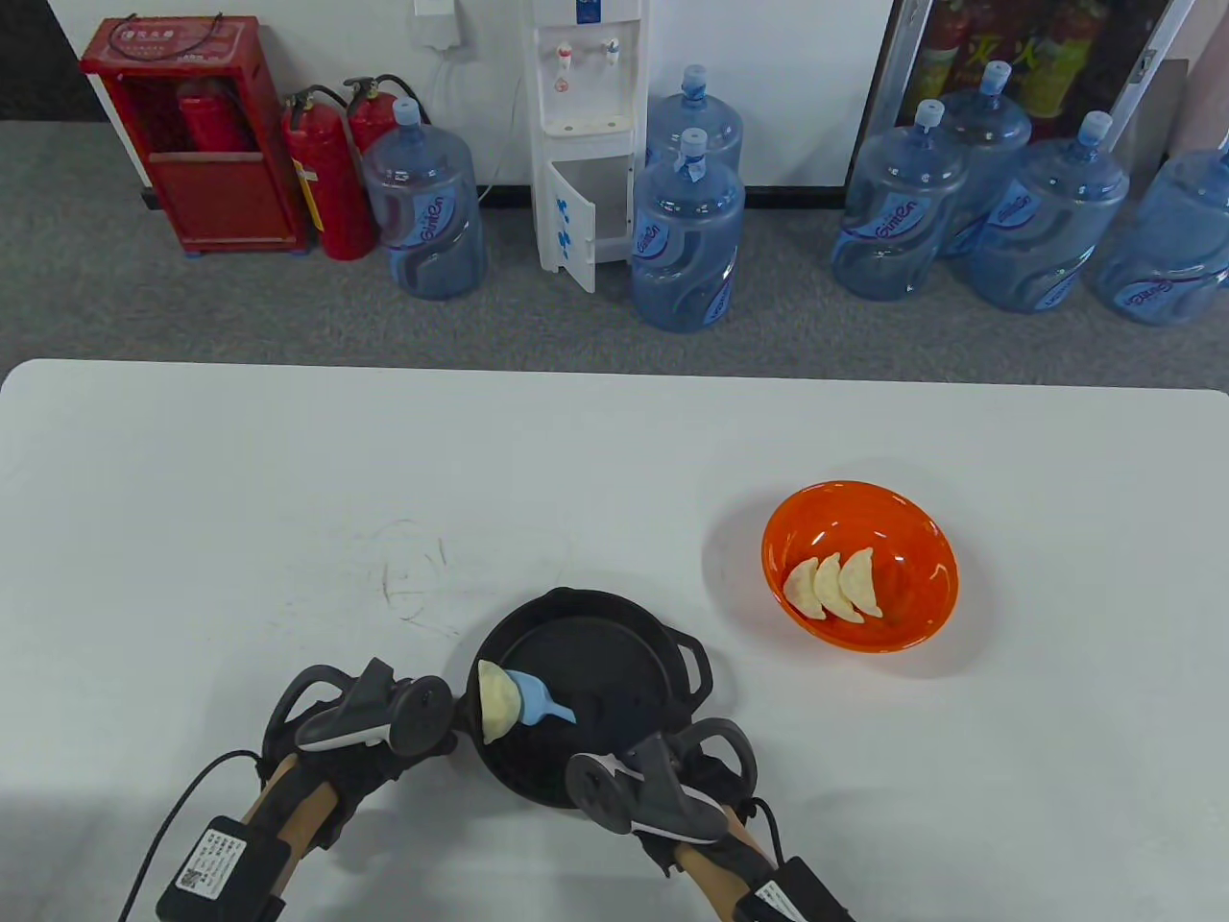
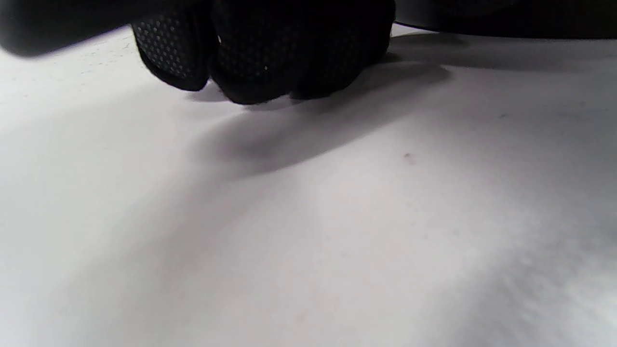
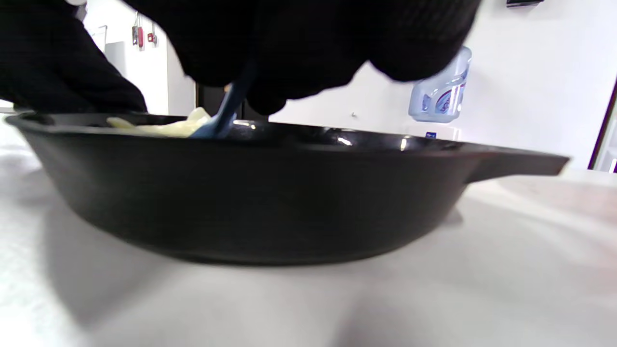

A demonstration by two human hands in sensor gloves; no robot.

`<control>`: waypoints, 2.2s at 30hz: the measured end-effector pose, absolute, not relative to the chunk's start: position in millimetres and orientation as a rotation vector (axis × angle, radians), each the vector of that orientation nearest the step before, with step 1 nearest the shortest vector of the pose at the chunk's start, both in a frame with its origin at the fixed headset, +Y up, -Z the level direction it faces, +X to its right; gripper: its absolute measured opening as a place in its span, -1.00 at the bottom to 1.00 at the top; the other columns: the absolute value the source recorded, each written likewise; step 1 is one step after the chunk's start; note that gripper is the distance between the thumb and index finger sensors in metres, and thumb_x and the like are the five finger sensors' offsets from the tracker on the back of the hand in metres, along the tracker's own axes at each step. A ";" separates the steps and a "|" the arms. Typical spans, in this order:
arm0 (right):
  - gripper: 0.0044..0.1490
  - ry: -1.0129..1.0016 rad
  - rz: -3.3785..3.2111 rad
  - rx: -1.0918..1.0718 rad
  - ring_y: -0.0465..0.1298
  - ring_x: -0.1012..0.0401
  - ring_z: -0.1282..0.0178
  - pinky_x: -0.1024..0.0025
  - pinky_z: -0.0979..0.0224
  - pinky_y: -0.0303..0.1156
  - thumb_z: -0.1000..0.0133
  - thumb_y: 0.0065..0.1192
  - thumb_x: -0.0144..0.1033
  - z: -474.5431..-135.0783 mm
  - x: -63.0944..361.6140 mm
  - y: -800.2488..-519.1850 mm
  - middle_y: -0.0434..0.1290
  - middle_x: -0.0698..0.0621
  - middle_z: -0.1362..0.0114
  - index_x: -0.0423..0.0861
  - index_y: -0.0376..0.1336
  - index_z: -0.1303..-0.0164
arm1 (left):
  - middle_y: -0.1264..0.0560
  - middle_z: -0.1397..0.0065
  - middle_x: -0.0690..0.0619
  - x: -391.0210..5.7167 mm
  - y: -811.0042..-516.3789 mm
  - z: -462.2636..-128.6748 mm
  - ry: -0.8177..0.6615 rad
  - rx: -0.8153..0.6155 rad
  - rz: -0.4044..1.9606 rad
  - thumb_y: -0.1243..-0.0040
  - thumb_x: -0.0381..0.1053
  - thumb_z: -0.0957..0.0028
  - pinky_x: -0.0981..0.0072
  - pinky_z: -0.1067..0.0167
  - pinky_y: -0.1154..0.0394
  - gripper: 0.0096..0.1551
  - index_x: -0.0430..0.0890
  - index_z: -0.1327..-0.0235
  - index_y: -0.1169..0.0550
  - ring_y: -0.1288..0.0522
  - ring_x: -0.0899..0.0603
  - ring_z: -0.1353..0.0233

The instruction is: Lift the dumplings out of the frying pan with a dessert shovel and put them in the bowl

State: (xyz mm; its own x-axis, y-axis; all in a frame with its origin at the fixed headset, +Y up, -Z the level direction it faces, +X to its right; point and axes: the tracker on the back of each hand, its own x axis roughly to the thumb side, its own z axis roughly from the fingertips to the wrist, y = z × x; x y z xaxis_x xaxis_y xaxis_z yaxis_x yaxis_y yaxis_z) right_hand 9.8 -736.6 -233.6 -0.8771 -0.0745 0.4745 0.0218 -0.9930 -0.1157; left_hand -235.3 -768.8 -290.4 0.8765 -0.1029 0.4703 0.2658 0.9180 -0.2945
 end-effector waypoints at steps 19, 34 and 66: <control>-0.39 -0.340 -3.419 -0.734 0.53 0.31 0.13 0.18 -0.08 0.55 -0.34 0.11 -0.16 -263.0 50.4 -739.4 0.47 -0.11 -0.37 -0.09 0.33 -0.58 | -0.52 -0.11 0.16 -235.2 -768.8 -290.6 -0.465 -0.362 -0.198 0.12 0.32 -0.03 -0.09 -0.38 -0.49 -0.32 0.00 -0.34 -0.36 -0.63 0.01 0.02; -0.41 -0.013 -3.293 -0.653 0.55 0.26 0.01 0.10 -0.22 0.52 -0.33 0.19 -0.18 -255.0 44.2 -734.7 0.45 -0.11 -0.42 -0.02 0.32 -0.59 | -0.52 -0.11 0.16 -235.4 -768.8 -290.3 -0.464 -0.363 -0.197 0.12 0.32 -0.03 -0.09 -0.37 -0.49 -0.32 0.00 -0.34 -0.36 -0.63 0.01 0.02; -0.41 -0.416 -3.450 -0.769 0.53 0.32 0.13 0.22 -0.03 0.55 -0.34 0.12 -0.16 -265.3 55.8 -739.2 0.48 -0.11 -0.37 -0.05 0.34 -0.57 | -0.52 -0.12 0.15 -235.4 -768.6 -290.8 -0.464 -0.365 -0.197 0.13 0.32 -0.03 -0.09 -0.38 -0.49 -0.31 0.00 -0.34 -0.36 -0.63 0.01 0.02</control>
State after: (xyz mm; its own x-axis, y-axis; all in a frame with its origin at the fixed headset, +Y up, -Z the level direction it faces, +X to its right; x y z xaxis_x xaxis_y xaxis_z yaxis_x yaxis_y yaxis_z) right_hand 55.8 -739.2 -265.3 -0.8247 0.4412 0.3538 -0.3444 -0.8880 0.3046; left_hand -235.4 -768.6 -290.8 0.8771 -0.1020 0.4694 0.2661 0.9167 -0.2982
